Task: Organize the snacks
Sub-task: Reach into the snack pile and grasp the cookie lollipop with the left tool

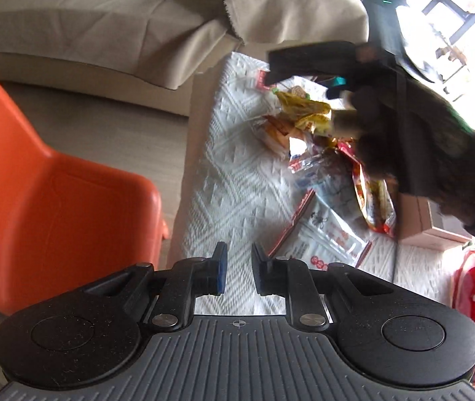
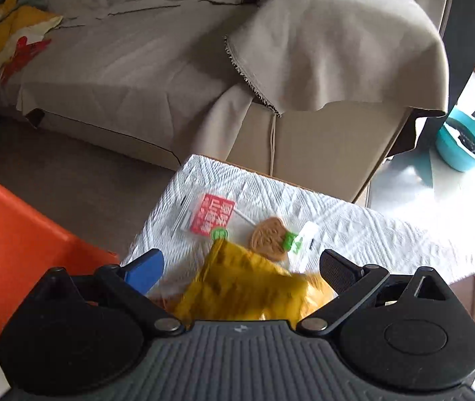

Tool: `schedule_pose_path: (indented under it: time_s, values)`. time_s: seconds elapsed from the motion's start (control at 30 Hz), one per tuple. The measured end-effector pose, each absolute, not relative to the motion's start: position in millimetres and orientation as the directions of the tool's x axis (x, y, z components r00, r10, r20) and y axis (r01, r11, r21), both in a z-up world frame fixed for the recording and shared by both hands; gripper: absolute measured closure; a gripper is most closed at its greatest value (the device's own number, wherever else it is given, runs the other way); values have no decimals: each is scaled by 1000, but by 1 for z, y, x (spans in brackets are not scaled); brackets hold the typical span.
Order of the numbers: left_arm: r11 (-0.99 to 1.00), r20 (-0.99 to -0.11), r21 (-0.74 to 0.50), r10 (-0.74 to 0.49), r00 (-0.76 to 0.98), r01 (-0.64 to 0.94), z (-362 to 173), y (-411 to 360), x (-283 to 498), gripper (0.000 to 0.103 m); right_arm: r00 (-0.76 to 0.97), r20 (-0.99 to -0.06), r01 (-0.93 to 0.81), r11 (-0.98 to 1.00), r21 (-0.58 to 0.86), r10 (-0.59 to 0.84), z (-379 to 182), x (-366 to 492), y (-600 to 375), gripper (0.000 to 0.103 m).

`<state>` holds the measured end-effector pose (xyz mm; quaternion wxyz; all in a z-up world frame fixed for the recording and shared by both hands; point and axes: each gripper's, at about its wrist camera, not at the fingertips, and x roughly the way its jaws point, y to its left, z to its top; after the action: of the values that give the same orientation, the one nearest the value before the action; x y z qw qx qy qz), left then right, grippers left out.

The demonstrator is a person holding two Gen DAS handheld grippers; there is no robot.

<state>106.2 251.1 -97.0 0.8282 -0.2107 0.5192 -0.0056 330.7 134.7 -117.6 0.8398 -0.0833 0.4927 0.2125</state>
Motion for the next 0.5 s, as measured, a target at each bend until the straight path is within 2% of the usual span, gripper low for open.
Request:
schedule_pose_path:
  time_s: [0.1,0.17,0.23,0.4,0.5]
  values:
    - [899,-858,-372,-239,454,-230,-101,263,115,84,390,-884,-372,922,106,259,-138,365,147,4]
    - [881,-850,-397,-247,466,-258,-102,275,119,84,368,-901,-383,920,77,229,-149,375,153,4]
    - [865,-842,-412,-241,482,-287,-104,287,124,84,368,-907,-471,882,10,207,-147,368,159,16]
    - [851,-843,-422,-242,480,-313,-113,303,145,84,294,-916,-657,754,13,272,-132,316,146,38]
    - [868,-832,-428,-270,484,-253,-113,297,163,84,258,-911,-677,733,66,321,-121,284,125,38]
